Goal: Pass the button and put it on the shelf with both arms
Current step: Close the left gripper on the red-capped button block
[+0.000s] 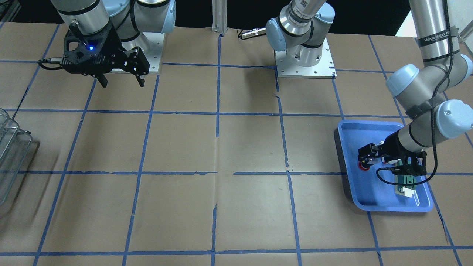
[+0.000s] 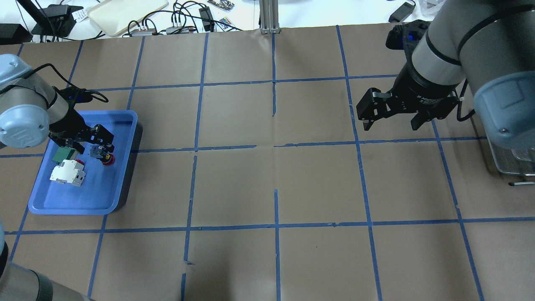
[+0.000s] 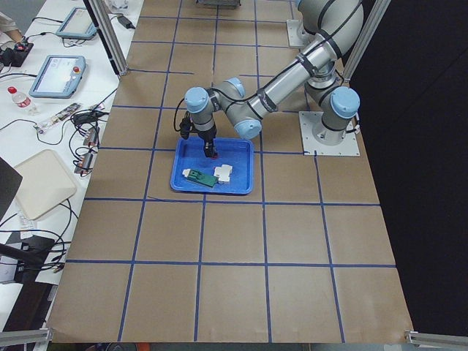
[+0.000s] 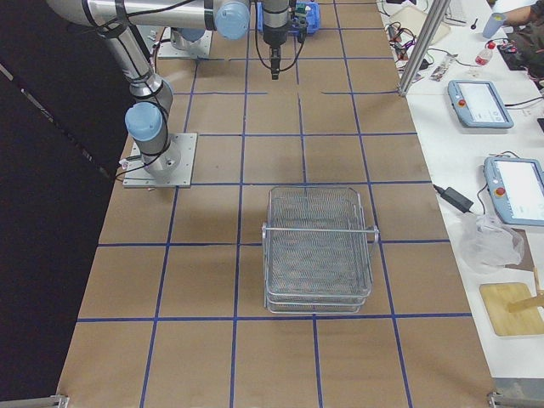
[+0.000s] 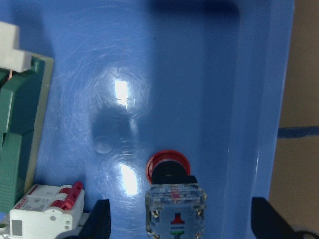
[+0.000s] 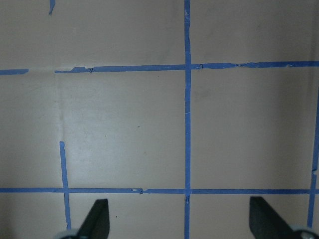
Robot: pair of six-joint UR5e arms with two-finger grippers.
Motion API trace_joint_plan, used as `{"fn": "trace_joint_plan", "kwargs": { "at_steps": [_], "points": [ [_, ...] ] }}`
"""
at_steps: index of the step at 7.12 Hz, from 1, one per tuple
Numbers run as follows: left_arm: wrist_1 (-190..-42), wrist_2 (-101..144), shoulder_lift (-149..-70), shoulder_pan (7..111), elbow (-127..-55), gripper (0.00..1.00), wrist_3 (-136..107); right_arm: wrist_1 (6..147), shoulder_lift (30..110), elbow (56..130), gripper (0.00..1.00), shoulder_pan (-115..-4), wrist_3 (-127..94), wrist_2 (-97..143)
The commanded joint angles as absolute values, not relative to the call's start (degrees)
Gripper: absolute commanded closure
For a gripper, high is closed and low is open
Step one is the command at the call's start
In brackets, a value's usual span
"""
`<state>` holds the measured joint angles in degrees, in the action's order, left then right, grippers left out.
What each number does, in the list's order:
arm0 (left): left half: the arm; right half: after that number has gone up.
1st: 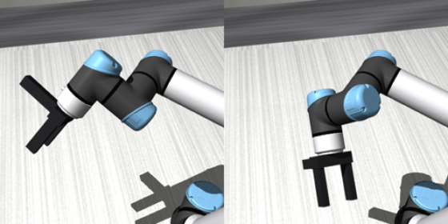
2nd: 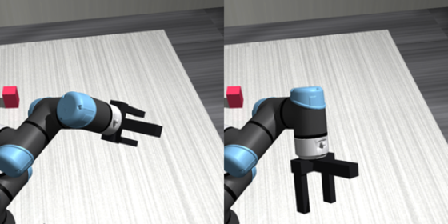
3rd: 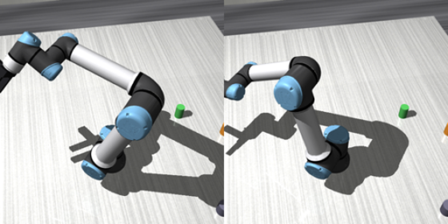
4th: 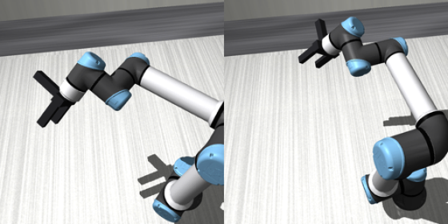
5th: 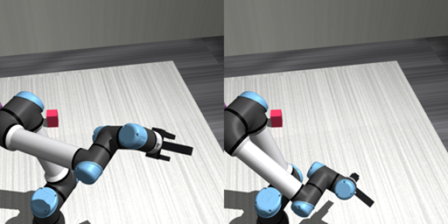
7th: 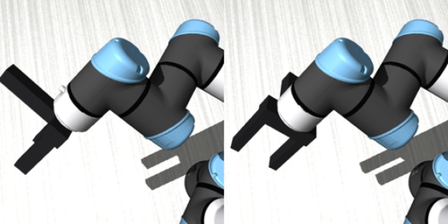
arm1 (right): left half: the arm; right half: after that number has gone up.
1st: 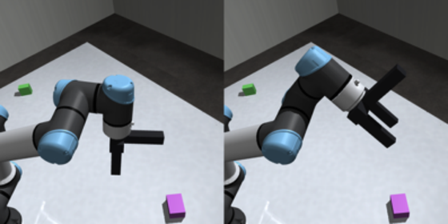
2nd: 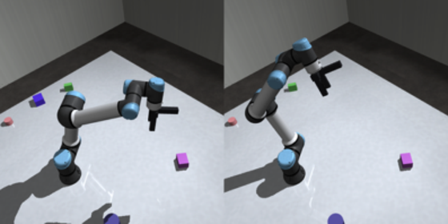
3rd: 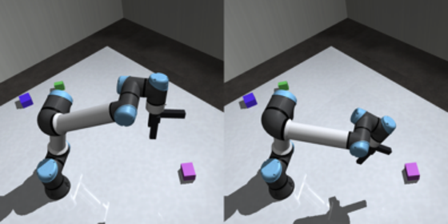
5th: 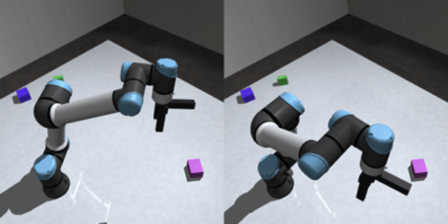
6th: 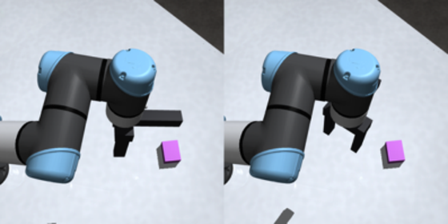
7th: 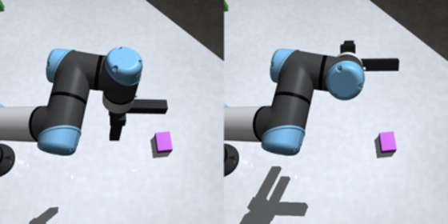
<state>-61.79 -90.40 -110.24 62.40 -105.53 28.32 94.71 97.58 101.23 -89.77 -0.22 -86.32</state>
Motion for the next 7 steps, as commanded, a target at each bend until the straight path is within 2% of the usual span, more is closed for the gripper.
{"fn": "trace_joint_plan", "kwargs": {
  "at_steps": [1, 2, 3, 5, 7],
  "points": [
    [-61.79, -91.05, -110.22, 62.4, -105.64, 0.55, 28.3, 94.75, 97.56, 101.25, 0.0, -89.74, -0.09, -86.05],
    [-61.87, -91.23, -110.13, 62.4, -105.47, 0.83, 28.47, 94.75, 97.56, 101.25, 0.0, -89.74, -0.09, -86.04],
    [-61.87, -91.23, -109.95, 62.49, -105.38, 0.96, 28.56, 94.75, 97.56, 101.25, 0.0, -89.74, -0.09, -86.04],
    [-63.27, -90.62, -107.42, 63.36, -103.98, 0.98, 28.57, 94.75, 97.56, 101.25, 0.0, -89.74, -0.26, -86.04],
    [-71.86, -76.9, -101.63, 63.63, -103.36, 0.96, 28.22, 94.75, 97.56, 101.25, 0.0, -89.74, -0.26, -86.13]
  ]
}}
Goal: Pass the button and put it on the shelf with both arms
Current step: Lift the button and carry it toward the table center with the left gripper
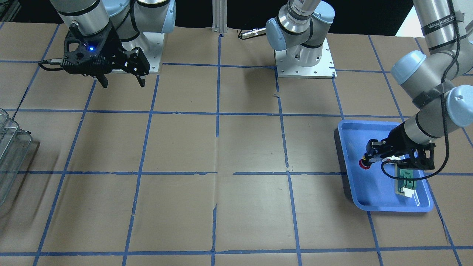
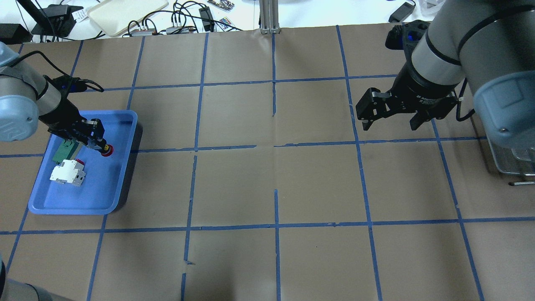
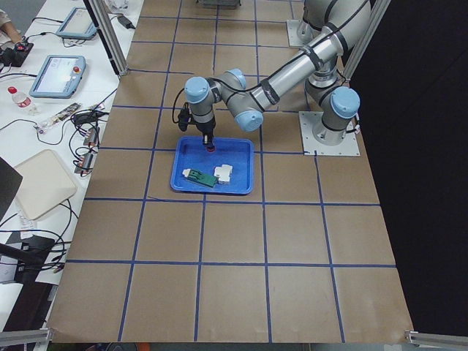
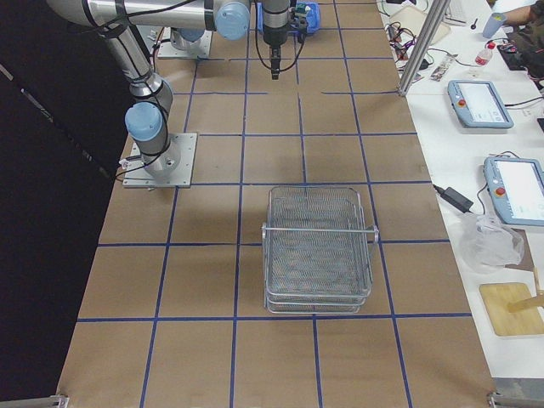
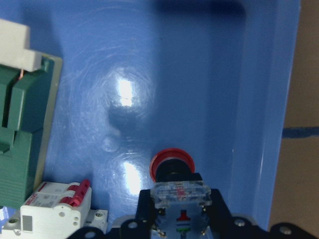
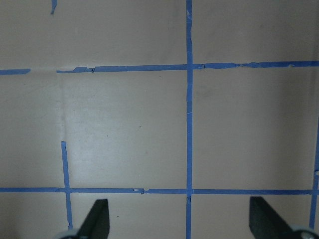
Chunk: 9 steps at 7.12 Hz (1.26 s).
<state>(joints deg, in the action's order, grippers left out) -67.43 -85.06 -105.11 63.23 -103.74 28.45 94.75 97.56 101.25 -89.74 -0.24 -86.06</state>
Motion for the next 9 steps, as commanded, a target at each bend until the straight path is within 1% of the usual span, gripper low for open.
{"fn": "trace_joint_plan", "kwargs": {
  "at_steps": [1, 3, 4, 5, 7, 8, 9],
  "points": [
    [-75.98, -68.29, -98.12, 64.42, -104.14, 0.96, 28.47, 94.75, 97.56, 101.25, 0.0, -89.74, -0.18, -86.13],
    [-84.6, -53.42, -93.45, 68.79, -104.32, 0.98, 27.77, 94.75, 97.56, 101.25, 0.0, -89.74, -0.26, -85.96],
    [-88.29, -45.17, -92.38, 71.69, -103.72, 1.0, 27.95, 94.66, 97.47, 101.25, 0.0, -89.56, 1.13, -85.96],
    [-90.42, -36.47, -91.68, 74.94, -104.49, 1.0, 27.43, 94.83, 97.47, 101.25, 0.0, -88.26, 7.41, -84.56],
    [-93.24, -24.65, -90.88, 78.73, -105.55, 1.0, 26.81, 94.48, 97.73, 100.9, 0.0, -79.33, 22.76, -72.5],
    [-94.3, -17.74, -90.1, 81.01, -106.08, 1.0, 22.63, 93.35, 98.17, 100.55, 0.0, -76.75, 26.07, -66.68],
    [-93.78, -13.93, -89.74, 83.38, -106.08, 1.0, 16.15, 93.95, 98.7, 100.37, 0.0, -76.73, 30.28, -60.88]
  ]
}}
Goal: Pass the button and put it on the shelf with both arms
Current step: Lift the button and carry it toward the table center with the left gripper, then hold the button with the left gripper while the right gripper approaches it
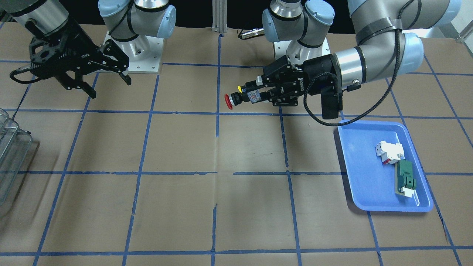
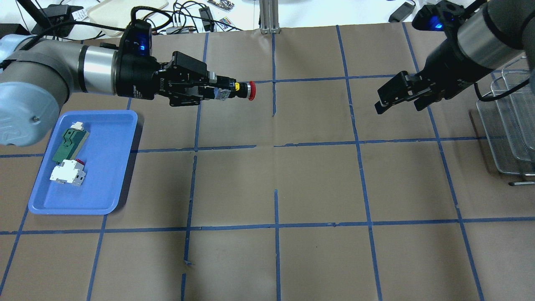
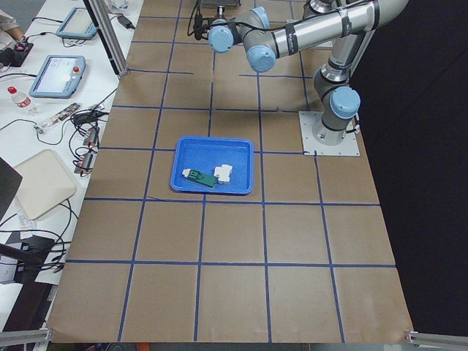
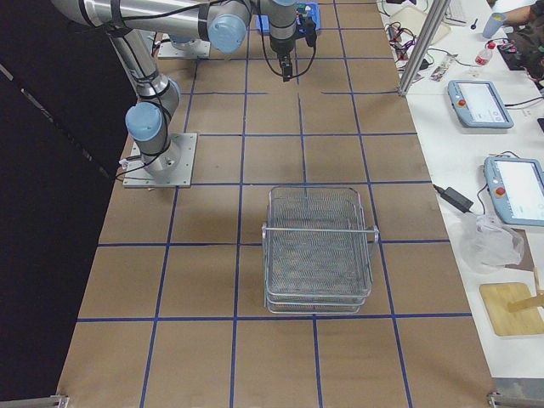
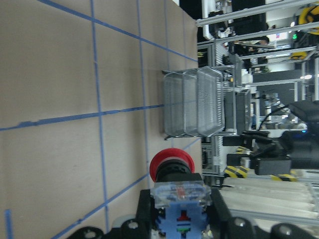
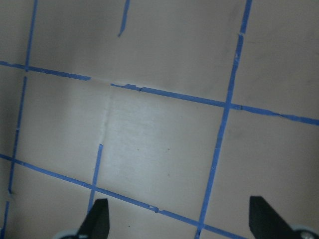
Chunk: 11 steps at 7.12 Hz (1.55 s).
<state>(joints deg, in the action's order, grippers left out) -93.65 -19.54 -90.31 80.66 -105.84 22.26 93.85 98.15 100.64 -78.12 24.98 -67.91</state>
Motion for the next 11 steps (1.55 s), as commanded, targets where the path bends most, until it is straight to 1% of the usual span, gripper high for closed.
{"fn": "trace_joint_plan", "kwargs": {
  "at_steps": [1, 3, 5, 9, 11],
  "points": [
    [-93.52, -11.19, -89.82, 85.67, -106.0, 1.0, 12.87, 93.96, 99.22, 100.46, 0.0, -76.73, 39.63, -57.17],
    [-93.52, -7.83, -89.82, 88.58, -106.08, 1.0, 12.92, 93.61, 104.3, 101.25, 0.0, -76.99, 59.57, -56.87],
    [-93.43, -5.47, -89.65, 88.95, -106.0, 1.0, 11.96, 93.25, 105.65, 101.51, 0.0, -77.17, 70.88, -51.02],
    [-93.34, -5.45, -89.74, 89.03, -106.08, 1.0, 12.65, 93.16, 105.12, 106.16, 0.0, -77.43, 71.37, -38.17],
    [-92.9, -5.36, -89.82, 89.03, -106.08, 1.0, 11.96, 93.34, 102.67, 107.4, 0.0, -77.87, 71.37, -29.39]
  ]
}}
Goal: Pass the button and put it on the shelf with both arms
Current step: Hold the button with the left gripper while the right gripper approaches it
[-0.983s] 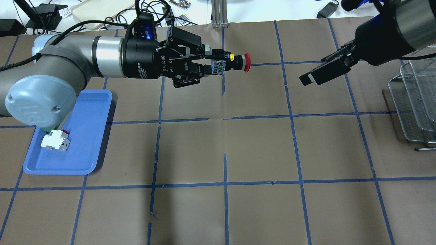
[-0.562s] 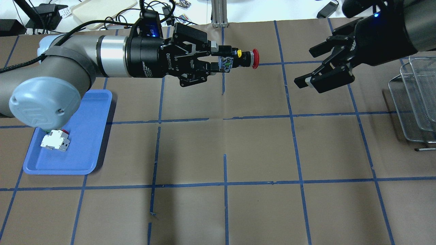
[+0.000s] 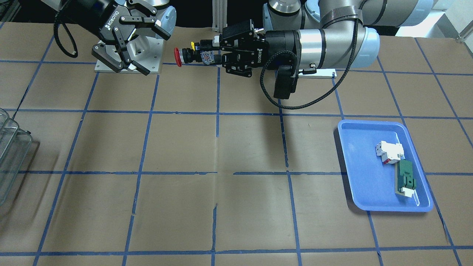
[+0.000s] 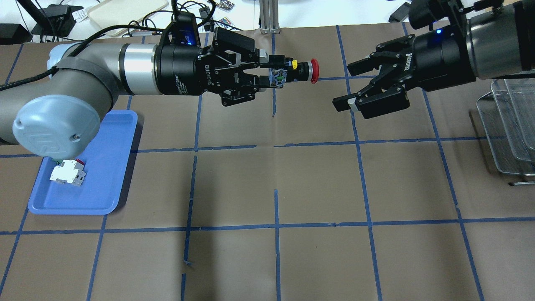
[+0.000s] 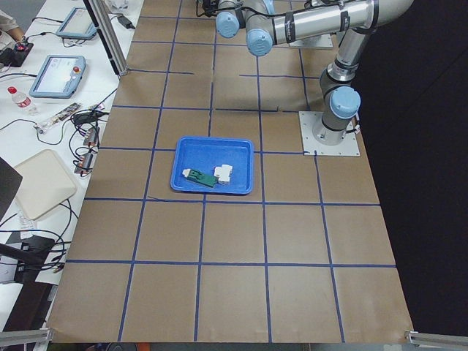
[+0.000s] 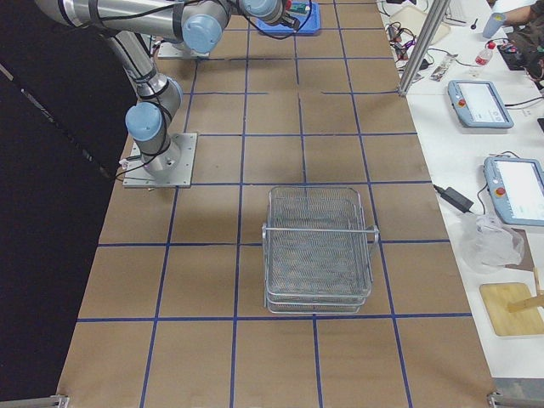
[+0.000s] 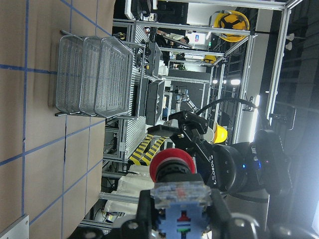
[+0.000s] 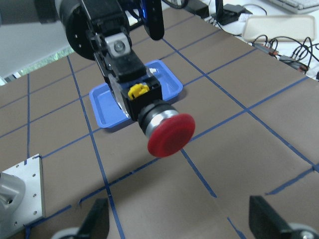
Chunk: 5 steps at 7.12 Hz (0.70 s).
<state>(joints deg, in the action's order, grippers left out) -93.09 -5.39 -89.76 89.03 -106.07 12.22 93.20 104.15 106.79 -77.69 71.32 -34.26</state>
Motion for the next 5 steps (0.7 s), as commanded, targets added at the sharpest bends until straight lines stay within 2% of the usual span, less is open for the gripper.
{"fn": "trace_joint_plan", "kwargs": {
  "at_steps": [1, 5],
  "points": [
    [-92.9, -5.36, -89.82, 89.03, -106.08, 1.0, 12.21, 94.38, 101.7, 107.32, 0.0, -77.96, 72.24, -27.79],
    [-92.9, -5.54, -89.74, 89.03, -106.17, 1.0, 12.39, 95.62, 101.52, 107.31, 0.02, -79.27, 86.19, -26.63]
  ]
}}
